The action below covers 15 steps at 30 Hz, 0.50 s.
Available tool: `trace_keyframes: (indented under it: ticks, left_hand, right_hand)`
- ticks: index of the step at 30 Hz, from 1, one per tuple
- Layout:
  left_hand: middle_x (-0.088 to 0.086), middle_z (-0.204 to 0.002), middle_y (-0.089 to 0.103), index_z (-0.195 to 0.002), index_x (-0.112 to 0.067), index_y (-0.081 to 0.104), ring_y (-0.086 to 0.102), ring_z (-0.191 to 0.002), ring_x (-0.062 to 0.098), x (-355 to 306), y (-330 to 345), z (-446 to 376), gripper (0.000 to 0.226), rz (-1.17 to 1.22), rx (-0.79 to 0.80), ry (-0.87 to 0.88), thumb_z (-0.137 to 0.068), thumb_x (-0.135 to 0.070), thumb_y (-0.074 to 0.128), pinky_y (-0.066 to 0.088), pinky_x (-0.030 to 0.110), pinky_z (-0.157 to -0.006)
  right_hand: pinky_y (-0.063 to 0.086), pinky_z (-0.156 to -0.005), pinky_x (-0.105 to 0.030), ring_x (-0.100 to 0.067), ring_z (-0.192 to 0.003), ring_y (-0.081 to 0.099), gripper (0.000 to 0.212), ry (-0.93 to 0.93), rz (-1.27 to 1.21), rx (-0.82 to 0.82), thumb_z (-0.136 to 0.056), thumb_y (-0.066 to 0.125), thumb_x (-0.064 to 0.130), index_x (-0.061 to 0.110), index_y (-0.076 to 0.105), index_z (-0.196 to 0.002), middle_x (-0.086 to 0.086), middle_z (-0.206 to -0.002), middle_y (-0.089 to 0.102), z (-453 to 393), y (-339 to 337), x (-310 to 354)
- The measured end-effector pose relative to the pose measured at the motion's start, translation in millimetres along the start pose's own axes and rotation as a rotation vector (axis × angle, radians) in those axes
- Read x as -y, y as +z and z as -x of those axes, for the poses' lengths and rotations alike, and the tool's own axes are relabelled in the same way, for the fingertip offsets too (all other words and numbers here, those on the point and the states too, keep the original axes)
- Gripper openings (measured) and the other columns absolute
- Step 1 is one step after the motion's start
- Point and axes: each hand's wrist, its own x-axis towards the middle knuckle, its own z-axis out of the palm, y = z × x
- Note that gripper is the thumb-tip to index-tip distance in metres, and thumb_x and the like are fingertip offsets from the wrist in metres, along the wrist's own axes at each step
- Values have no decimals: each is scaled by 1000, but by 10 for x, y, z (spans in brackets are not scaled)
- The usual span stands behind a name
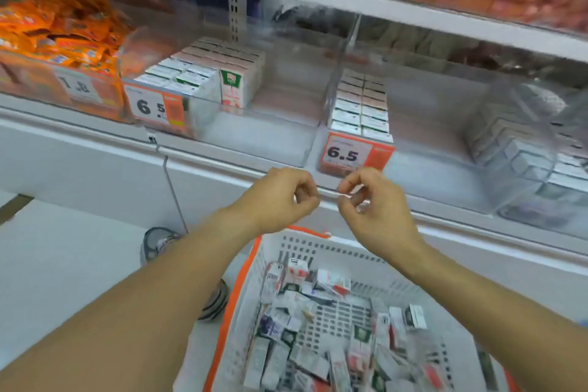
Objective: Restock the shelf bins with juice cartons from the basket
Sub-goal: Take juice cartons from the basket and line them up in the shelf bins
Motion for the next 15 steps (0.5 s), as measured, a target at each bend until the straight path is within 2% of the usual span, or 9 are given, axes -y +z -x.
trace_keyframes:
  ticks: [2, 4, 5, 6, 8, 10, 11, 13, 15]
  left_hand:
    - [-5, -83, 69, -93, -20, 69, 56, -64, 1, 58, 376, 42, 13, -97, 230, -38, -87, -31, 70, 49, 23, -69]
    - [0, -89, 71, -96, -18, 70, 59, -71, 8, 227, 761, 130, 14, -104, 342, -109, -86, -28, 71, 49, 25, -74]
    - [1, -91, 70, -96, -17, 70, 60, -76, 11, 343, 948, 198, 14, -109, 392, -161, -86, -26, 72, 48, 24, -75]
    - [1, -92, 69, -96, -18, 68, 62, -82, 14, 475, 1120, 286, 13, -112, 452, -224, -86, -27, 73, 49, 25, -77]
    - [5, -98, 66, -97, -21, 62, 63, -90, 23, 726, 1436, 500, 17, -62, 555, -371, -87, -28, 73, 52, 33, -82]
    - [10, -115, 64, -108, -18, 61, 62, -96, 28, 904, 1716, 722, 27, -33, 591, -480, -87, -28, 73, 50, 35, -88]
    - [10, -125, 59, -118, -15, 60, 60, -104, 27, 964, 1838, 822, 35, -60, 590, -502, -88, -28, 73, 48, 34, -92]
    - [10, -139, 45, -131, -16, 55, 50, -123, 28, 1079, 2043, 972, 50, -155, 543, -508, -87, -28, 74, 43, 36, -102]
    - [9, -141, 37, -132, -24, 51, 43, -126, 30, 1164, 2179, 1031, 53, -248, 451, -524, -85, -27, 74, 43, 40, -102]
  right_hand:
    - [46, -62, -19, -7, -62, 59, 16, 192, 5, 130, -83, 65, 5, 20, 61, -83, 4, -87, 65, 294, 155, -494]
    - [52, -65, -25, -13, -69, 64, 14, 338, -1, 217, -83, 62, 3, 17, 63, -83, 2, -83, 67, 579, 332, -947]
    - [53, -66, -22, -15, -72, 64, 14, 412, -1, 271, -84, 60, 1, 15, 64, -82, 1, -83, 67, 721, 419, -1125]
    - [50, -65, -17, -13, -72, 61, 15, 480, -13, 367, -86, 59, -1, 13, 64, -83, -1, -83, 64, 882, 504, -1305]
    - [46, -69, -22, -11, -64, 52, 13, 562, -48, 604, -89, 60, -2, 8, 65, -83, -6, -76, 56, 1199, 626, -1540]
    - [53, -76, -37, -21, -71, 58, 6, 596, -31, 831, -87, 71, 8, 10, 67, -90, -7, -79, 57, 1484, 744, -1752]
    - [55, -80, -40, -24, -81, 62, 18, 638, 5, 923, -84, 77, 15, 12, 67, -99, -6, -86, 59, 1596, 812, -1854]
    - [56, -81, -37, -24, -90, 62, 35, 707, 67, 979, -83, 79, 19, 12, 64, -113, -7, -101, 62, 1743, 935, -1999]
    - [55, -81, -38, -25, -92, 60, 40, 716, 78, 966, -85, 75, 12, 14, 59, -121, -11, -112, 60, 1820, 1014, -2105]
